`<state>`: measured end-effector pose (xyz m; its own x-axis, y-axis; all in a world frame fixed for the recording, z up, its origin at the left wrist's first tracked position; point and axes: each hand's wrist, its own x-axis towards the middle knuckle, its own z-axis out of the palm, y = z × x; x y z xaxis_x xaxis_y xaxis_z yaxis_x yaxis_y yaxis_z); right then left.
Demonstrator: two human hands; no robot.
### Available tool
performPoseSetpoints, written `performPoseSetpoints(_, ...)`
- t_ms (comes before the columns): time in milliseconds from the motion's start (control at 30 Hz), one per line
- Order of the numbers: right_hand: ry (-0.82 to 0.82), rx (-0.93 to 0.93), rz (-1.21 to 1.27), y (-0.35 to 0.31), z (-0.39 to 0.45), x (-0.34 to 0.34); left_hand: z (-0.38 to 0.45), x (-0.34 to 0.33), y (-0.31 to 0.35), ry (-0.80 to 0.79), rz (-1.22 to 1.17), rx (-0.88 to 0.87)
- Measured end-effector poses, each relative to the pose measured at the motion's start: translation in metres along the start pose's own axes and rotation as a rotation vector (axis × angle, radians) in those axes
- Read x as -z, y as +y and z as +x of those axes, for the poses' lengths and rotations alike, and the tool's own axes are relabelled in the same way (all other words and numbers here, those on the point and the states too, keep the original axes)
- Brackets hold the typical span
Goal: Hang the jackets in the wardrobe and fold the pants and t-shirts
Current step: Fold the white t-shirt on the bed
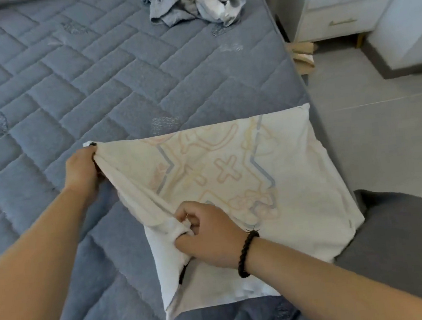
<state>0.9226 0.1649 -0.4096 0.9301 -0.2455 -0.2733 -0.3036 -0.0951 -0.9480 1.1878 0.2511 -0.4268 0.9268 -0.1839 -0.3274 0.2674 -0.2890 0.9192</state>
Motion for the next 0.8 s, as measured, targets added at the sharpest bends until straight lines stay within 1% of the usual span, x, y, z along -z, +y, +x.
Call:
performPoseSetpoints(67,0.057,-0.007,0.07,-0.003,-0.022,0.031,-0.02,-0.022,0.023,-0.048,-0.154,-0.042)
performPoseSetpoints(133,0.128,-0.022,0.097,-0.003,-0.046,0.052,-0.043,-0.051,0.049,-0.125,-0.177,-0.106)
performPoseSetpoints(200,0.215,-0.061,0.114,0.001,-0.071,0.064,-0.065,-0.083,0.07,-0.199,-0.1,-0.168)
performPoseSetpoints(267,0.336,-0.093,0.12,0.007,-0.093,0.07,-0.084,-0.12,0.084,-0.294,-0.025,-0.217)
performPoseSetpoints(367,0.524,-0.127,0.079,0.02,-0.12,0.079,-0.115,-0.177,0.09,-0.502,0.104,-0.248)
performPoseSetpoints(433,0.604,-0.172,0.029,0.029,-0.136,0.089,-0.136,-0.214,0.087,-0.616,0.224,-0.258)
performPoseSetpoints(533,0.69,-0.276,-0.1,0.043,-0.15,0.102,-0.157,-0.259,0.078,-0.688,0.349,-0.274)
performPoseSetpoints(600,0.72,-0.348,-0.136,0.053,-0.159,0.113,-0.165,-0.287,0.07,-0.702,0.411,-0.28)
performPoseSetpoints(733,0.673,-0.492,-0.244,0.064,-0.166,0.139,-0.173,-0.32,0.046,-0.712,0.445,-0.243)
performPoseSetpoints(800,0.619,-0.548,-0.394,0.067,-0.166,0.148,-0.171,-0.324,0.029,-0.793,0.463,-0.208)
